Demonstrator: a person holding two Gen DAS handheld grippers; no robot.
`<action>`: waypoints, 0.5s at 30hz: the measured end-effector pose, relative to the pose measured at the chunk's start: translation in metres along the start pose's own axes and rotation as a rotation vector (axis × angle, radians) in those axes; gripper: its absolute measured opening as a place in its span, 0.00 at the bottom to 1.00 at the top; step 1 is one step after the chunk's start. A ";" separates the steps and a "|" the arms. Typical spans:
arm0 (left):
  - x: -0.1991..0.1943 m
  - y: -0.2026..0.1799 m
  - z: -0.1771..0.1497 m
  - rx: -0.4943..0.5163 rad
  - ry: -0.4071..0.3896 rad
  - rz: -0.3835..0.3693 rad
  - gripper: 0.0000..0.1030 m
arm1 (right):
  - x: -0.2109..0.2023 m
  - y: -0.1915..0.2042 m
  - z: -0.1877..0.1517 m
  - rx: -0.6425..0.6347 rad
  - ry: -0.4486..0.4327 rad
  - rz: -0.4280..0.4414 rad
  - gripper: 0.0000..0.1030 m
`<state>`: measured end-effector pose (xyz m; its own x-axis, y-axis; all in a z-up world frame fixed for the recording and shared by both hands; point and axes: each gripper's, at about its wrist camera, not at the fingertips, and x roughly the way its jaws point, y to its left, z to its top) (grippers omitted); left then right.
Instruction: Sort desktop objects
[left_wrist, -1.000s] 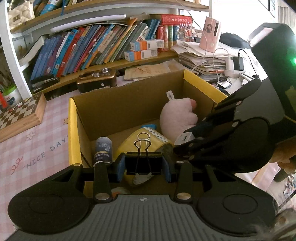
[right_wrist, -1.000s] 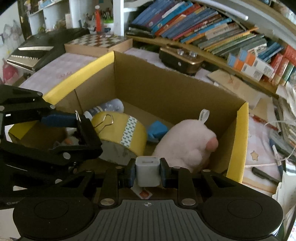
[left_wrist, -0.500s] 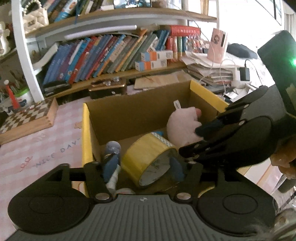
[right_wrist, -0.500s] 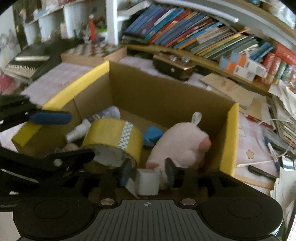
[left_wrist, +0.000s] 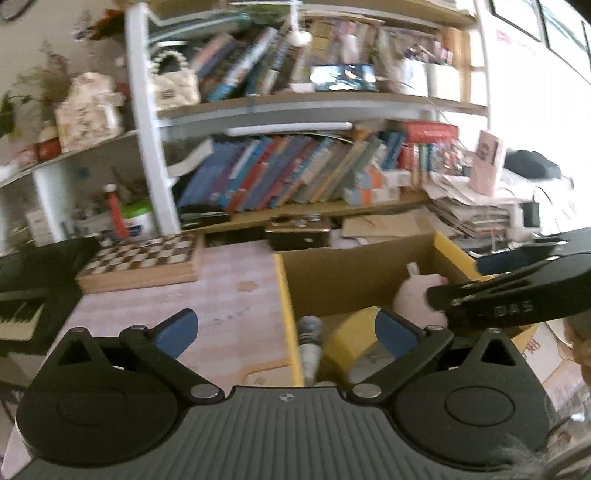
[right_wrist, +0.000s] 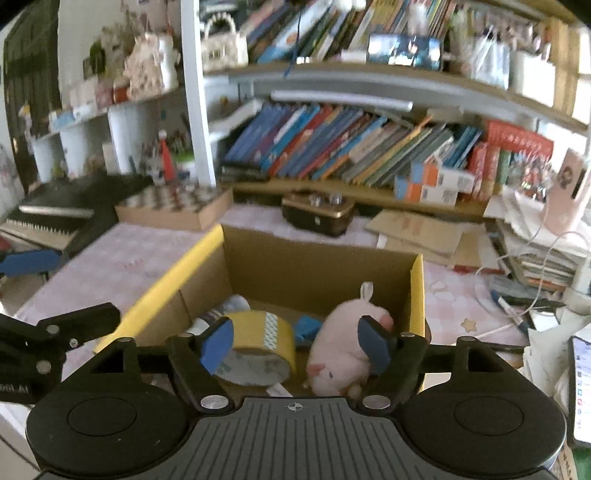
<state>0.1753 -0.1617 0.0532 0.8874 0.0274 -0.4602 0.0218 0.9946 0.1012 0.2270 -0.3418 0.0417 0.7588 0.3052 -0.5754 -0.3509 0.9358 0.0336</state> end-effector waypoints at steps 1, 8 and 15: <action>-0.005 0.004 -0.002 -0.009 0.000 0.012 1.00 | -0.005 0.003 -0.001 0.008 -0.015 -0.006 0.76; -0.045 0.036 -0.021 -0.080 -0.010 0.077 1.00 | -0.036 0.023 -0.016 0.116 -0.081 -0.067 0.83; -0.083 0.060 -0.044 -0.122 -0.035 0.126 1.00 | -0.061 0.056 -0.041 0.140 -0.102 -0.116 0.86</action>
<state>0.0827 -0.0999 0.0587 0.8950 0.1511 -0.4196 -0.1447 0.9883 0.0473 0.1386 -0.3151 0.0451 0.8437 0.2038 -0.4967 -0.1839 0.9789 0.0893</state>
